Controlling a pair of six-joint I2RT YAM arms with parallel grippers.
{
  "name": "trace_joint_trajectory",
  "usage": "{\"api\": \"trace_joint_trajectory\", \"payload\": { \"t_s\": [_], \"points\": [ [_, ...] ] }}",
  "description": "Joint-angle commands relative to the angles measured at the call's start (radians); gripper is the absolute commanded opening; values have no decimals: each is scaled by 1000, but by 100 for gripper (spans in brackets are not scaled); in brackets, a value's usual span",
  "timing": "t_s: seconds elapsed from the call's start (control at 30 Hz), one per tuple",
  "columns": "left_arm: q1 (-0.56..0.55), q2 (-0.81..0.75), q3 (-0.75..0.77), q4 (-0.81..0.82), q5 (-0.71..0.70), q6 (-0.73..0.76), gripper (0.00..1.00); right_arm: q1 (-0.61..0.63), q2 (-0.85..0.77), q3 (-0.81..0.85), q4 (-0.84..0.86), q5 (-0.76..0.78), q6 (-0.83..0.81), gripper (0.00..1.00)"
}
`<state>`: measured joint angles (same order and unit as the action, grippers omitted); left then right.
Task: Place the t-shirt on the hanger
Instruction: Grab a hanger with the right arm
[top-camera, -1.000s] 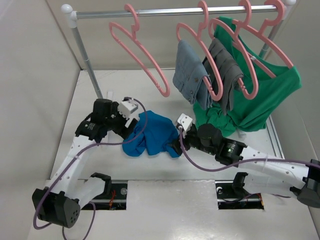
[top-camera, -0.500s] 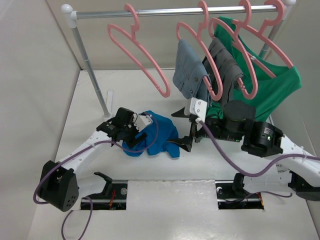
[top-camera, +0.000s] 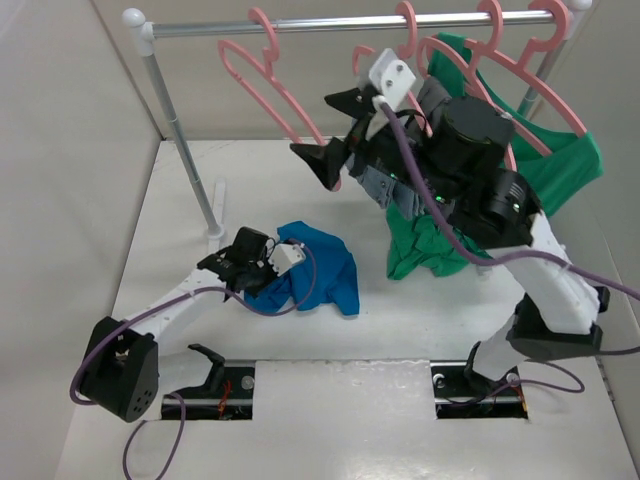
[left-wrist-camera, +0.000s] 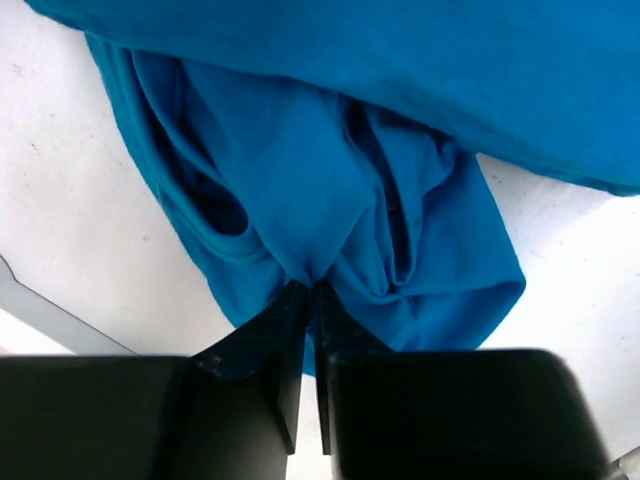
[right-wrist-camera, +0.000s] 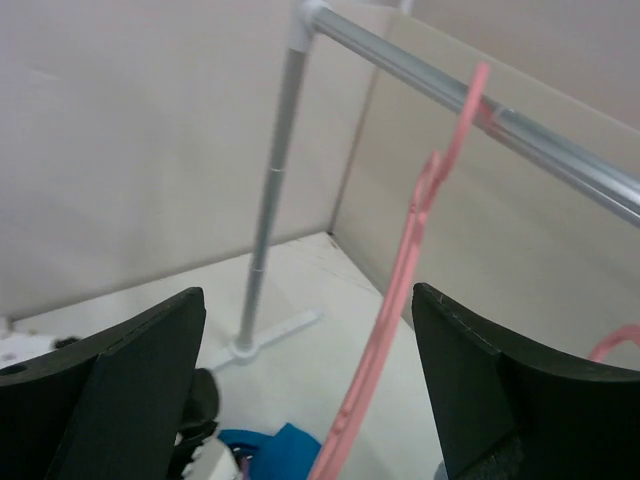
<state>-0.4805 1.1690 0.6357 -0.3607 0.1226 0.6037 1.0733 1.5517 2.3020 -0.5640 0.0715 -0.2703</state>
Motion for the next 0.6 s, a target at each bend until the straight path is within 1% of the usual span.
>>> {"api": "trace_joint_trajectory", "payload": {
  "t_s": [0.0, 0.1, 0.17, 0.2, 0.27, 0.37, 0.4, 0.43, 0.47, 0.5, 0.53, 0.57],
  "points": [
    [0, -44, -13, 32, 23, -24, 4, -68, 79, 53, 57, 58, 0, 88],
    [0, -87, -24, 32, 23, -36, 3, -133, 145, 62, 107, -2, 52, 88],
    [0, -110, -24, 23, 11, -45, 3, -154, 191, 106, 107, -35, 72, 87],
    [0, -121, -13, 14, -4, -56, 3, -174, 215, 153, 95, -35, 82, 87],
    [0, -150, -2, 5, -20, -56, 3, -188, 280, 194, 72, -44, 100, 87],
    [0, -161, 27, -32, -34, -56, 3, -208, 315, 203, 62, -32, 111, 80],
    [0, -170, 27, -41, -34, -56, 3, -208, 315, 203, 62, -18, 111, 75],
    [0, -170, 42, -58, -34, -67, 3, -217, 315, 203, 62, -18, 121, 62],
    [0, -180, 56, -67, -25, -67, 3, -217, 315, 203, 62, -18, 121, 55],
    [0, -180, 56, -76, -15, -80, 3, -217, 315, 188, 62, 9, 121, 43],
    [0, -180, 70, -90, -15, -81, 3, -217, 306, 177, 62, 19, 121, 21],
    [0, -192, 82, -90, -5, -90, 3, -217, 291, 148, 62, 19, 131, 13]
  ]
}}
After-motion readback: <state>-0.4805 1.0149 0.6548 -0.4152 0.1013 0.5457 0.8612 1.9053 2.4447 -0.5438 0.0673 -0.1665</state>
